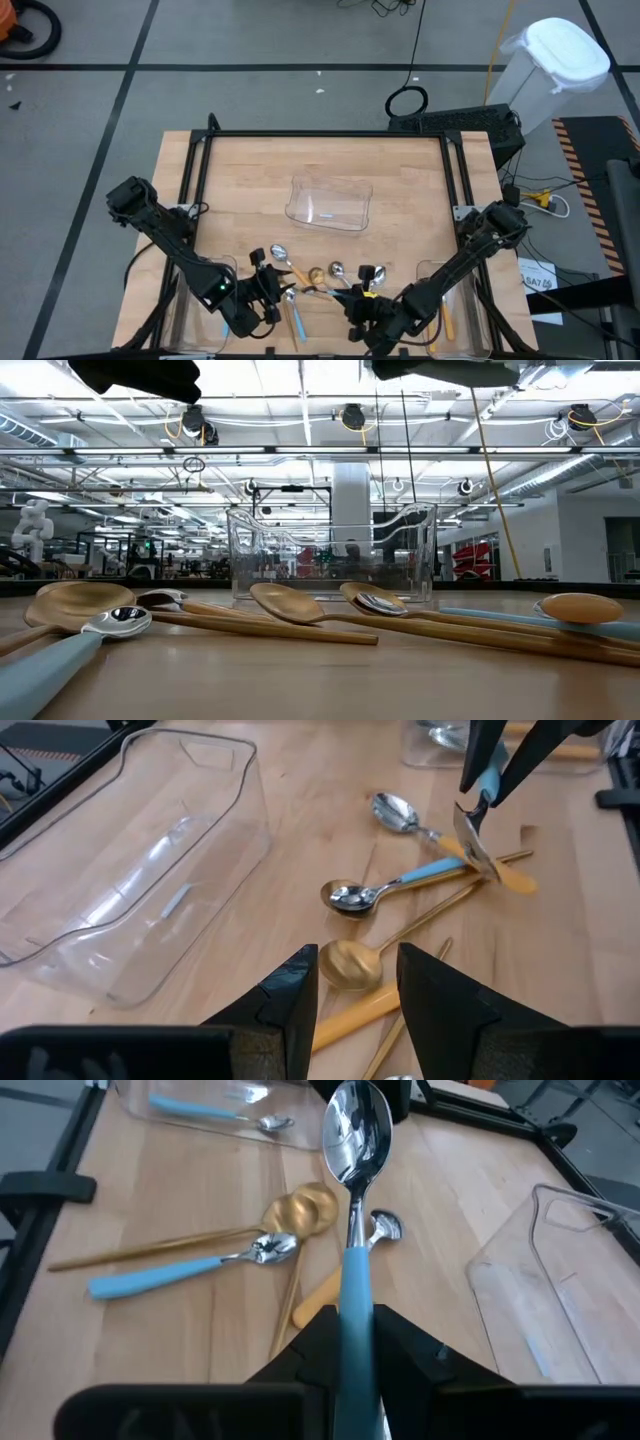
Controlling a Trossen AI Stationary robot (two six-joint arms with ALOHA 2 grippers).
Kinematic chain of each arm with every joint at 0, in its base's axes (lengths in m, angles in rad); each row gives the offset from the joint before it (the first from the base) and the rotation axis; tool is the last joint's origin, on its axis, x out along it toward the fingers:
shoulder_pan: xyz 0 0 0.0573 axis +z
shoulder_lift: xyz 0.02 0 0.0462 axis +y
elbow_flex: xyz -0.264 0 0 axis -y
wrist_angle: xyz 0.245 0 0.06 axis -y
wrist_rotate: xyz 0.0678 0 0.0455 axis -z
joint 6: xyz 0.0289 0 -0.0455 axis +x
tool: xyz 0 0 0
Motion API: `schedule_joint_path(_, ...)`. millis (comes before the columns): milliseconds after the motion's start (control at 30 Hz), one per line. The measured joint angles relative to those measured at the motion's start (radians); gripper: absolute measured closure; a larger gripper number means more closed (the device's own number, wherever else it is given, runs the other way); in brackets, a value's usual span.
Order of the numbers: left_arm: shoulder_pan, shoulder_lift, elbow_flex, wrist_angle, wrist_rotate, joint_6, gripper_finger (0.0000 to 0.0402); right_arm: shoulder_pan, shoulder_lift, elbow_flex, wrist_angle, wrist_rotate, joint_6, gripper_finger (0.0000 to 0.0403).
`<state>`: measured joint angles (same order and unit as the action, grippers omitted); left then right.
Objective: Sort silverware by color (type)
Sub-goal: Put the blue spoon into the bottom left transparent bin
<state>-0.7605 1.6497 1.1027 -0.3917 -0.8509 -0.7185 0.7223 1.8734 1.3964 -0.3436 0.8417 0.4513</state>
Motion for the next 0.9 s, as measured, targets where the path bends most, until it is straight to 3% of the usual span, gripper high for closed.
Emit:
schedule_joint_path(600,-0.013,0.000,0.000,0.065,0.006,0.025,0.0263,0.022,-0.012,-0.053,0.034,0.047,-0.029,0.0359)
schedule_joint_path(767,-0.021,0.000,0.000,0.072,0.008,0.029,0.0263,0.005,-0.064,-0.211,0.282,0.025,-0.087,0.0358)
schedule_joint_path(900,-0.021,0.000,0.000,0.075,0.008,0.029,0.0263,-0.030,-0.102,-0.387,0.711,-0.034,-0.194,0.0358)
